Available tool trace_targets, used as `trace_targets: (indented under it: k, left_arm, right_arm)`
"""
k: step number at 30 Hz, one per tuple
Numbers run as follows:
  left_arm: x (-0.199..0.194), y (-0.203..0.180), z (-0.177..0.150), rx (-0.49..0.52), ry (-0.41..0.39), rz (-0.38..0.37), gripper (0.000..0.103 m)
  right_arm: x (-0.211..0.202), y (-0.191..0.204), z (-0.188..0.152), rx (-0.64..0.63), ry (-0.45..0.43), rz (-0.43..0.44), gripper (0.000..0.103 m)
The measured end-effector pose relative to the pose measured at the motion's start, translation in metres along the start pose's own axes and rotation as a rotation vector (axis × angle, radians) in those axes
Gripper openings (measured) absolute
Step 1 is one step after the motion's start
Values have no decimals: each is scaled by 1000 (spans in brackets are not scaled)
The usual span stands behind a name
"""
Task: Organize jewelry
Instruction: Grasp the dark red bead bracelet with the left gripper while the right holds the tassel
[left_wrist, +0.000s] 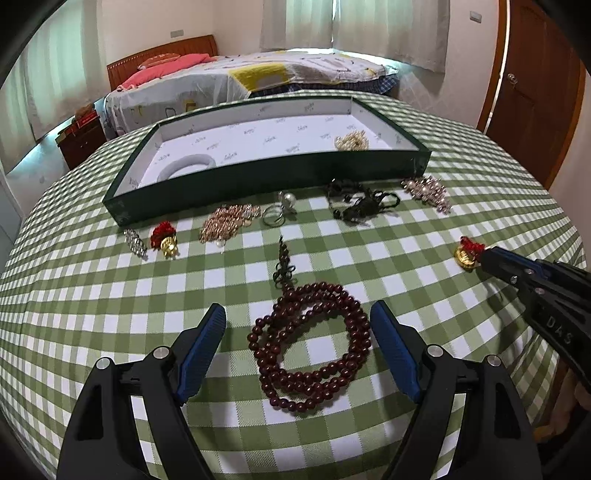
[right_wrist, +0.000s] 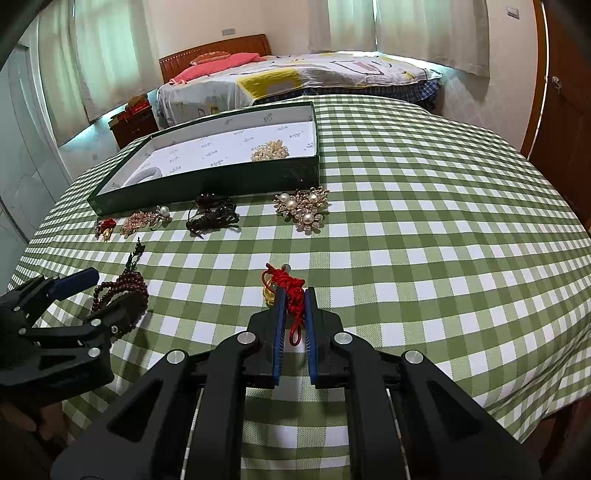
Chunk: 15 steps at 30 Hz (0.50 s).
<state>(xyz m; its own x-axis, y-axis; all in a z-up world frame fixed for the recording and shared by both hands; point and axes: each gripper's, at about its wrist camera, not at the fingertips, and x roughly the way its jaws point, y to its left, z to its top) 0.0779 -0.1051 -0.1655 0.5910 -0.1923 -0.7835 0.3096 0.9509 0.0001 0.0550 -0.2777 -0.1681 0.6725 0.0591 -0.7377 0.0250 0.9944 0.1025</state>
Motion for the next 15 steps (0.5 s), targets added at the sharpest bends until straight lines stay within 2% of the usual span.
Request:
trace_targets:
  k: [4, 6, 11, 15]
  left_arm:
    - [2, 3, -2, -10, 12, 12, 77]
    - [1, 3, -3, -2, 9, 16, 73]
    - [-4, 2, -6, 17, -2, 6, 54]
    - [-8, 1, -8, 31, -12, 5, 30]
  right_arm:
    - [0, 2, -1, -2, 0, 1, 10]
    - [0, 2, -1, -2, 0, 1, 10]
    - [1, 3, -1, -3, 1, 1, 10]
    - [2, 4, -1, -2, 2, 1, 10]
